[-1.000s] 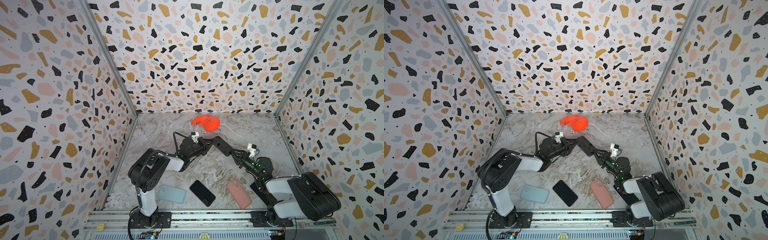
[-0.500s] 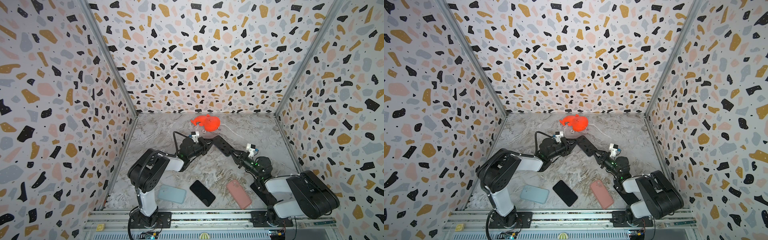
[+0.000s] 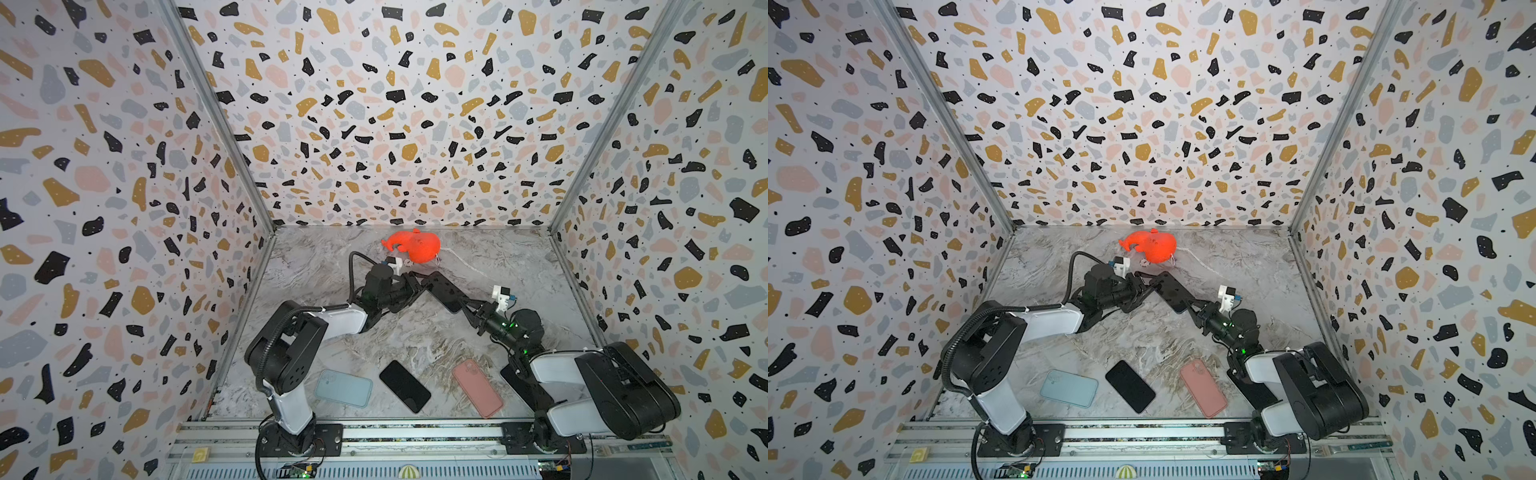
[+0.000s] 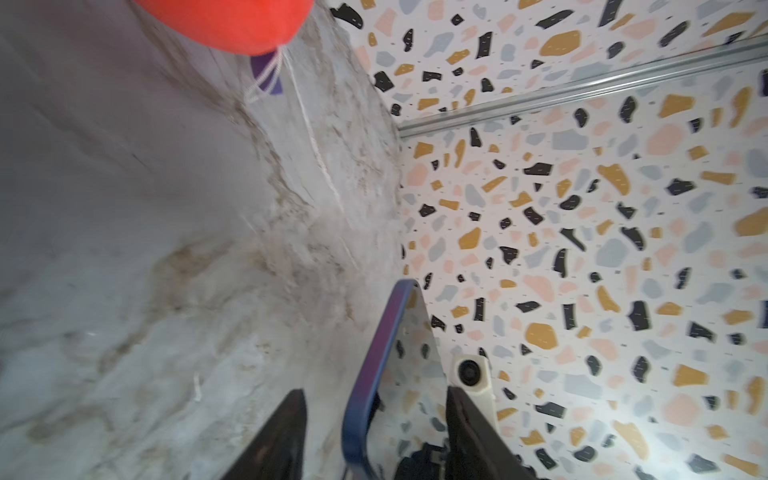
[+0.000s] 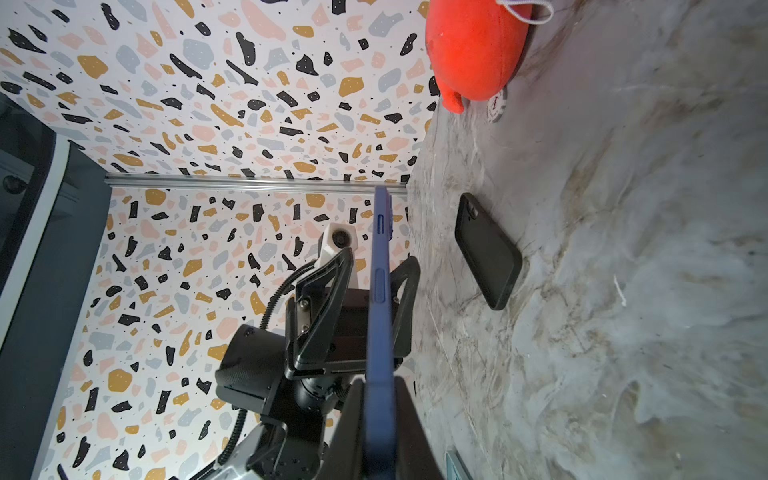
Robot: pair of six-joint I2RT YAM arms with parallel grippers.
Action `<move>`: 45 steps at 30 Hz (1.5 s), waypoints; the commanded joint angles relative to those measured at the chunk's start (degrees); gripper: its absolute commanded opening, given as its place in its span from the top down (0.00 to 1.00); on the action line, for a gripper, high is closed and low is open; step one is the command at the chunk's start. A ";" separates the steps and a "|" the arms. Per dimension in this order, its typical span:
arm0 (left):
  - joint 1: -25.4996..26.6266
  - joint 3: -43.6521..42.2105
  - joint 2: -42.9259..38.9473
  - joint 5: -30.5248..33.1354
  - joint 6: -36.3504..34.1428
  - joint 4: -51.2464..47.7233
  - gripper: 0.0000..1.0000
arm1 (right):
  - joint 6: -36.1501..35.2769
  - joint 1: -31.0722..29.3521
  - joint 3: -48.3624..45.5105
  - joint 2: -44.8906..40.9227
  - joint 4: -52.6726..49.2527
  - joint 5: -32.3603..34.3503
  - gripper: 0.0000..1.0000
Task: Put the phone into the phone case
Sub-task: 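Move the left gripper to the black case and grasp its edge, then lift the black case with the left gripper toward the phone in the right gripper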
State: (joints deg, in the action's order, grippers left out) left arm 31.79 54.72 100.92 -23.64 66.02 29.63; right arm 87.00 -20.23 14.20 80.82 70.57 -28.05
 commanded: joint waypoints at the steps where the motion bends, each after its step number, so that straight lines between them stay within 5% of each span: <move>1: -3.19 7.70 -0.71 5.38 -19.99 -23.13 0.37 | -3.64 0.54 2.41 -2.20 -0.47 -2.71 0.98; 6: -7.38 21.03 5.92 15.63 -35.37 -43.35 0.28 | -7.41 0.76 3.75 -1.23 -3.35 -5.69 0.98; 16: -10.16 41.92 20.58 28.55 -49.75 -61.29 0.28 | -12.66 0.08 7.30 2.85 -6.14 -11.49 0.99; 27: -10.10 48.46 27.03 28.79 -55.22 -65.86 0.30 | -17.53 0.42 7.95 1.46 -10.71 -12.99 0.99; 45: -10.08 43.30 26.84 24.79 -55.13 -65.33 0.47 | -20.50 0.30 7.95 -0.96 -14.72 -12.07 0.99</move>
State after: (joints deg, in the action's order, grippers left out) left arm 21.54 98.74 127.74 1.98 11.29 -34.85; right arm 67.92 -19.88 19.97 82.65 54.15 -39.44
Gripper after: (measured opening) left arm 0.539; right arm 0.115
